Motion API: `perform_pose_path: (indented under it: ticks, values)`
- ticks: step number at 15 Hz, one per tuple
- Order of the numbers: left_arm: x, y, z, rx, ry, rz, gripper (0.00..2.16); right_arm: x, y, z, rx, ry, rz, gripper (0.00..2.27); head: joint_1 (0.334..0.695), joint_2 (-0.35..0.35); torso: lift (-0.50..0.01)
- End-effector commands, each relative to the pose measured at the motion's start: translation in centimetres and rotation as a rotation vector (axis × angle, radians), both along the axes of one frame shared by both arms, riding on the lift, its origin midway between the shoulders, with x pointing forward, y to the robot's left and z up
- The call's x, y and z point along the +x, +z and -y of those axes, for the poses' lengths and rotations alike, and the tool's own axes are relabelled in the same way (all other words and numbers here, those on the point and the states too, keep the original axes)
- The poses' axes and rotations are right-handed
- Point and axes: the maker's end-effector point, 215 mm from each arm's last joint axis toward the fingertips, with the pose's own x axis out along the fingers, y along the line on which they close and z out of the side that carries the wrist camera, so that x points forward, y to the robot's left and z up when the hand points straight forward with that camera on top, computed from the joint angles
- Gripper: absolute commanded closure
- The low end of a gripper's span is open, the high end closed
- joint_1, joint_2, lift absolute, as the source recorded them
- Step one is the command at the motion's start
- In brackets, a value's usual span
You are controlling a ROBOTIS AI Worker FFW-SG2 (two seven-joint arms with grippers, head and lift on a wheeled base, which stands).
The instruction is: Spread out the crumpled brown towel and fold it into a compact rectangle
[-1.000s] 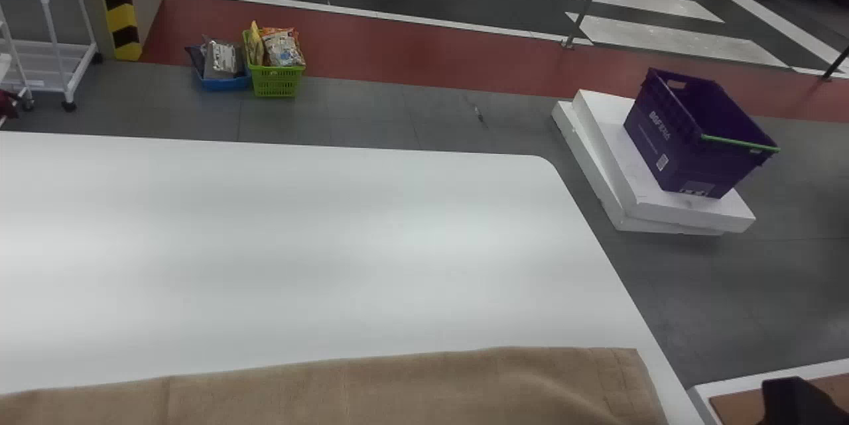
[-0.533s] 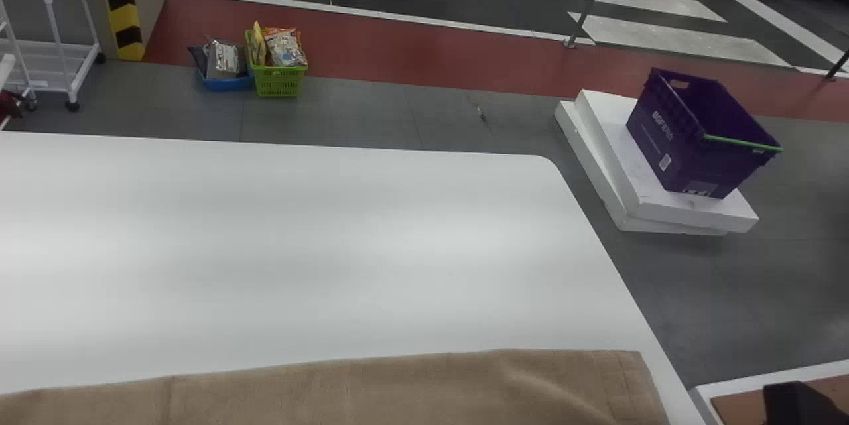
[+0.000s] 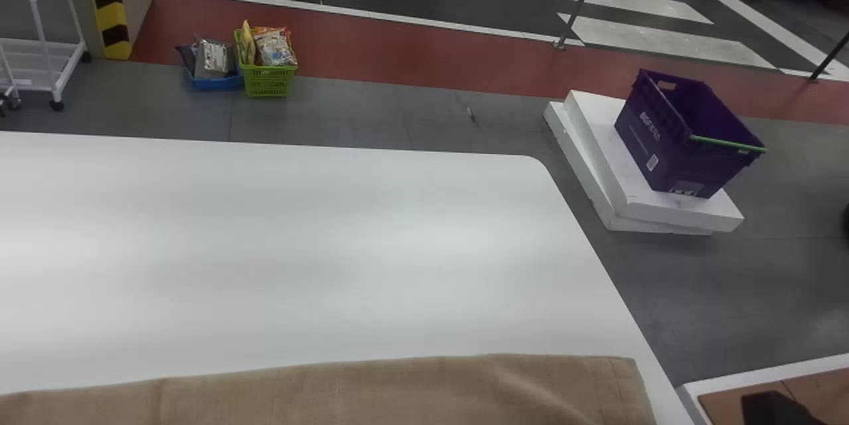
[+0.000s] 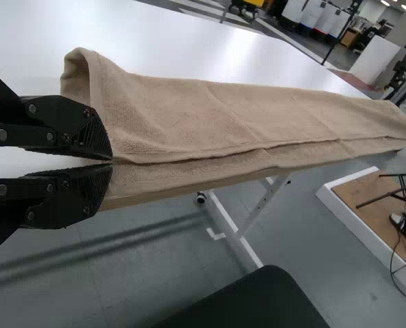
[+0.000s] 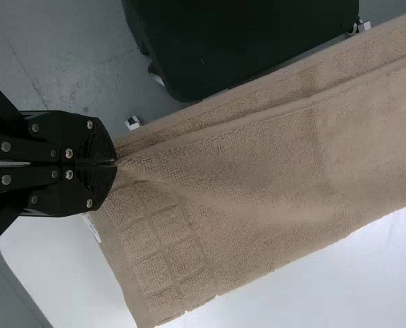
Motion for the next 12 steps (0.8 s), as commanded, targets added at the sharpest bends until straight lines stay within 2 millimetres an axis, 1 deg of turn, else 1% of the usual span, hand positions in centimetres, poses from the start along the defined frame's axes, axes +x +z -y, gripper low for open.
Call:
perform_pose_path:
  ticks: [1,2,4,7,8,10,11,12]
  values:
    - [0.0,0.0,0.0,0.001,-0.001,-0.001,0.99,0.1,-0.3,-0.2,-0.005,0.007,-0.006,0.86,0.695,-0.333,-0.127]
    - [0.0,0.0,0.0,0.001,-0.001,-0.001,0.99,0.1,-0.3,-0.3,-0.004,0.006,-0.006,0.61,0.695,-0.33,-0.127]
    - [0.0,-0.1,0.0,0.001,0.0,-0.001,0.99,0.1,-0.3,-0.3,-0.004,0.006,-0.006,0.42,0.695,-0.326,-0.127]
    - [0.0,-0.1,0.0,0.0,0.0,-0.002,0.99,0.2,-0.3,-0.6,0.009,0.003,0.0,0.4,0.695,-0.323,-0.127]
    - [0.1,-0.1,0.0,-0.002,0.003,-0.003,0.99,0.6,0.2,-0.9,0.035,-0.006,0.017,0.4,0.695,-0.322,-0.127]
    - [0.1,-0.1,0.1,0.001,-0.002,-0.001,0.99,2.3,1.7,-1.2,0.101,-0.049,0.072,0.4,0.695,-0.312,-0.127]
    - [0.1,-0.1,0.0,0.0,0.001,-0.003,0.99,3.1,2.1,-1.0,0.134,-0.09,0.092,0.4,0.695,-0.304,-0.127]
    - [0.1,-0.1,0.0,-0.001,0.001,-0.005,0.99,4.4,2.6,-0.4,0.195,-0.17,0.112,0.4,0.695,-0.29,-0.127]
